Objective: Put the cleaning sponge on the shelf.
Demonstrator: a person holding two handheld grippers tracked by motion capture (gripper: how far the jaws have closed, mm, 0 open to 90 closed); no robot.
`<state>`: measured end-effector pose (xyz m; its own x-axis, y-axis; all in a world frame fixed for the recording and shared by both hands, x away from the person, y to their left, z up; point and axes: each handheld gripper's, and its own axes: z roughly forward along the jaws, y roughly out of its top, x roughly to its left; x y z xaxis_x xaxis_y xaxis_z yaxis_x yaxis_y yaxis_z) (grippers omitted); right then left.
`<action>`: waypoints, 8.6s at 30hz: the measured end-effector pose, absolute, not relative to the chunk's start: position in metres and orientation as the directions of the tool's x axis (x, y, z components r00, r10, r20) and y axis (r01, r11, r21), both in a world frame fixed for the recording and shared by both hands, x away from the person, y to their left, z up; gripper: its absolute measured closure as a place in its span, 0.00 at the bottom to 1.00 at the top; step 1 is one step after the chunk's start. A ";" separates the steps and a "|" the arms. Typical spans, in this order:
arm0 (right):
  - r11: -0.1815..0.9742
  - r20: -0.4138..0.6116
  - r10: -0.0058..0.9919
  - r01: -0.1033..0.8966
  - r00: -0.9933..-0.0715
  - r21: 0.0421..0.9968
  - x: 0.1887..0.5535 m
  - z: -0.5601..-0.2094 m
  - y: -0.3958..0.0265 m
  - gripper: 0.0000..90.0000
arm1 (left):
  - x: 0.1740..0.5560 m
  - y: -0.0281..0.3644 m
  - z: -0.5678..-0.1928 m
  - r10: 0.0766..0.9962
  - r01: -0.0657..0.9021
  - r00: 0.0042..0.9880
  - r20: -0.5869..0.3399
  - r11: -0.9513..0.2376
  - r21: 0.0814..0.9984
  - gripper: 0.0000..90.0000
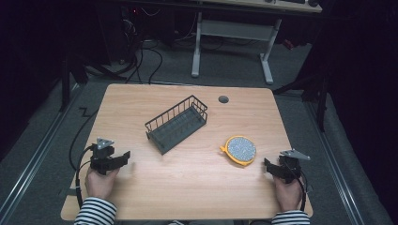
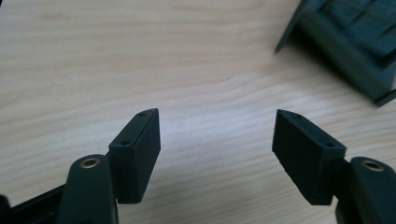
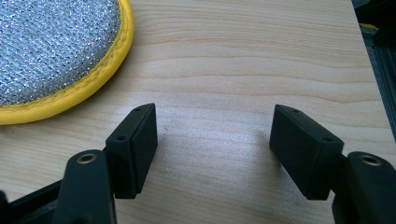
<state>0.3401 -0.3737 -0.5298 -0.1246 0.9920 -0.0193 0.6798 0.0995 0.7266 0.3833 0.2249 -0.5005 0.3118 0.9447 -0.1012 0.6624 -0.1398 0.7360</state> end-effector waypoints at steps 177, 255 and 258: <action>0.105 -0.018 0.991 0.682 -0.134 0.724 0.340 -0.530 -0.373 0.37 | 0.386 0.195 -0.533 0.932 0.657 0.343 -0.116 -0.149 0.739 0.38; 0.139 0.266 0.919 0.870 -0.292 0.473 0.436 -0.496 -0.328 0.71 | 0.385 0.188 -0.536 0.934 0.628 0.358 -0.011 -0.232 0.743 0.34; 0.168 0.246 0.917 0.863 -0.315 0.477 0.435 -0.494 -0.327 0.82 | 0.385 0.188 -0.536 0.933 0.628 0.359 -0.012 -0.232 0.742 0.34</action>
